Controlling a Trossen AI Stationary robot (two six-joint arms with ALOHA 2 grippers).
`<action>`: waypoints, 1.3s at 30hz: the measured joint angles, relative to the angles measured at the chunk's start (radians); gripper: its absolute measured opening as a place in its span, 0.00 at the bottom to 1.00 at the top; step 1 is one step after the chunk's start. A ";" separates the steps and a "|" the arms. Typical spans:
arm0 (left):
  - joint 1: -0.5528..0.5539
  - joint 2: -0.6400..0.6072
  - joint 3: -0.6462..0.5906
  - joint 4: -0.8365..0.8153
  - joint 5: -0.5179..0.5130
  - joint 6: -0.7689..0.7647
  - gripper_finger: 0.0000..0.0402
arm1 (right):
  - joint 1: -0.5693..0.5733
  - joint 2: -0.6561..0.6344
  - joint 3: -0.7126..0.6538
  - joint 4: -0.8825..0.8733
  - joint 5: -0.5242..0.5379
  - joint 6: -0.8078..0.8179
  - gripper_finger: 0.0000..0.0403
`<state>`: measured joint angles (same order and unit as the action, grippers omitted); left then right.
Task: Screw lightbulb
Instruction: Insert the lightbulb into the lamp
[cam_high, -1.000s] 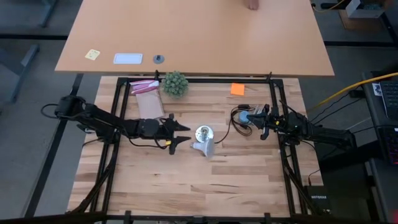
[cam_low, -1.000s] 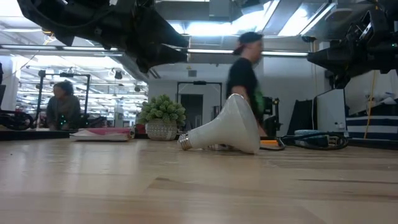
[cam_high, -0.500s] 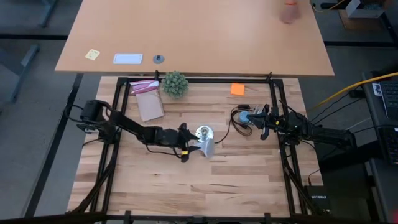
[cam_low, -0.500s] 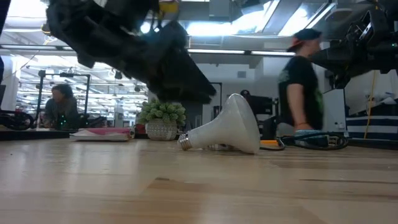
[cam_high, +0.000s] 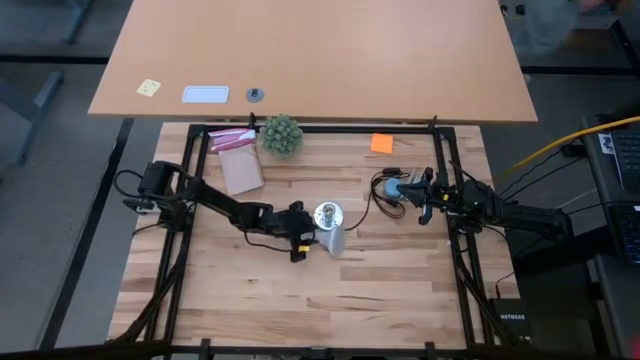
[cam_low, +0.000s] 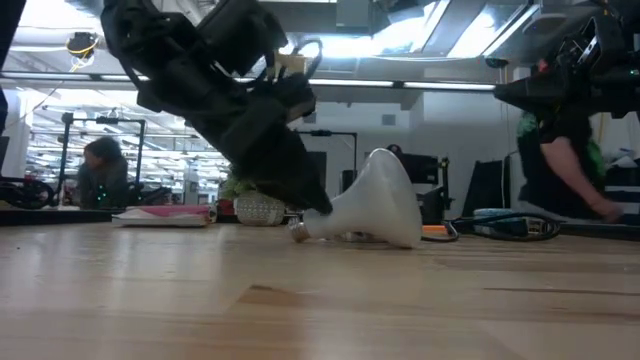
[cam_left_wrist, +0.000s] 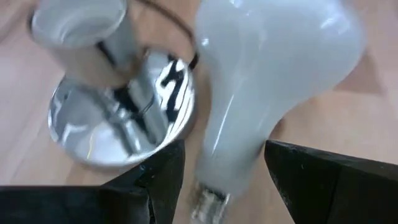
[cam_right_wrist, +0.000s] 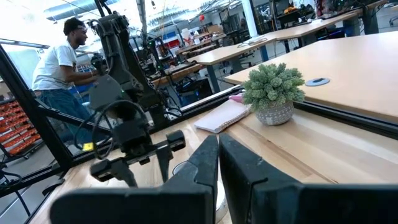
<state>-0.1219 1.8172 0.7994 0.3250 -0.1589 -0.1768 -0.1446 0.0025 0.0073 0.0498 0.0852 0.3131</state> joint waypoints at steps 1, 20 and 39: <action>0.006 0.000 0.000 -0.012 0.000 -0.008 0.53 | 0.000 0.000 0.000 0.000 0.000 0.000 0.05; 0.027 0.009 0.000 -0.013 0.059 -0.026 0.50 | 0.000 0.000 0.000 0.000 0.000 0.001 0.05; 0.019 0.039 -0.001 0.091 0.132 -0.056 0.50 | 0.000 0.000 0.000 -0.008 0.000 0.000 0.05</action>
<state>-0.1026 1.8557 0.7986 0.4162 -0.0264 -0.2328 -0.1447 0.0025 0.0071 0.0414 0.0853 0.3134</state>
